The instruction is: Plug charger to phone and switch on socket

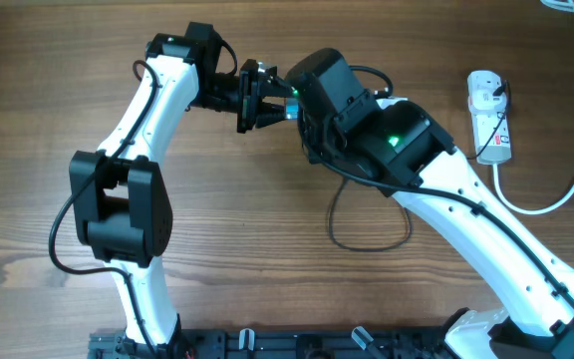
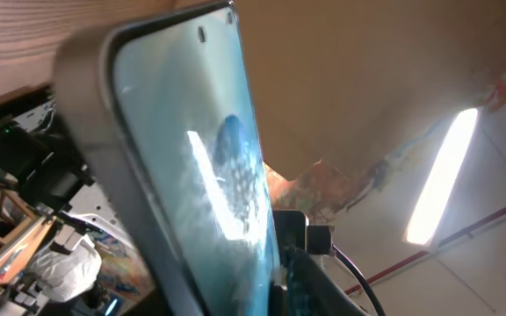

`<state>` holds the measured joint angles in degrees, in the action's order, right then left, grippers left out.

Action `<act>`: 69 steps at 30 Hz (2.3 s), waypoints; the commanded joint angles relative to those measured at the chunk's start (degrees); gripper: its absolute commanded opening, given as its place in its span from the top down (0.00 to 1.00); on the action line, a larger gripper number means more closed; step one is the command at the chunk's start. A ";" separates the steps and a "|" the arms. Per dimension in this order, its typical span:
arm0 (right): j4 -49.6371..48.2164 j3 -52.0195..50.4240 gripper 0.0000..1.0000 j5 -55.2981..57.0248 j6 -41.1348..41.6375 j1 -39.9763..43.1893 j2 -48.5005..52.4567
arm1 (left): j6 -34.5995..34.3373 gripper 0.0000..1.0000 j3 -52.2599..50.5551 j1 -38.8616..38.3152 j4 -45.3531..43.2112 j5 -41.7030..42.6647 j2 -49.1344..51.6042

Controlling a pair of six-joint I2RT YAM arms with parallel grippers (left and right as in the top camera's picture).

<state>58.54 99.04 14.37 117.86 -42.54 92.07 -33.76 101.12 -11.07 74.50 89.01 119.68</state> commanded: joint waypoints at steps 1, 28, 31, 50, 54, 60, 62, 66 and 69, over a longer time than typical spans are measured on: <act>-0.22 0.98 0.96 -0.90 0.55 -0.13 -0.37 | 0.24 0.77 1.01 0.33 -0.02 1.33 -1.62; 20.94 -2.71 0.00 -4.48 -68.57 23.30 -9.77 | 9.79 0.96 1.01 0.39 -12.61 -20.57 -1.62; 19.08 -6.67 0.00 -6.27 -67.91 23.28 -9.73 | 9.79 0.96 1.01 0.39 -12.46 -28.59 -1.62; 9.84 -19.08 0.00 -16.74 -76.06 23.28 -7.02 | 9.79 0.96 1.01 0.37 -11.89 -27.96 -1.62; 9.73 -19.08 0.00 -15.98 -77.31 23.28 -2.86 | 9.79 0.96 1.01 0.48 -13.22 -27.10 -1.62; 9.73 -19.08 0.00 -17.51 -79.32 23.28 3.10 | 9.79 0.96 0.98 3.82 -16.44 -30.32 -1.62; 9.01 -19.08 0.03 -17.49 -79.36 23.28 4.13 | 9.79 0.96 0.98 5.40 -16.26 -31.08 -1.62; 8.31 -19.10 0.02 -17.49 -78.66 23.06 7.04 | 9.81 0.96 0.98 7.02 -15.23 -32.04 -1.62; 7.98 -19.10 0.00 -17.46 -78.75 23.06 8.07 | 9.79 0.96 0.98 7.06 -14.93 -32.09 -1.62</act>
<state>66.83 80.38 -2.59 39.13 -19.33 98.85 -25.50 101.14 -4.05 59.46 56.05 119.68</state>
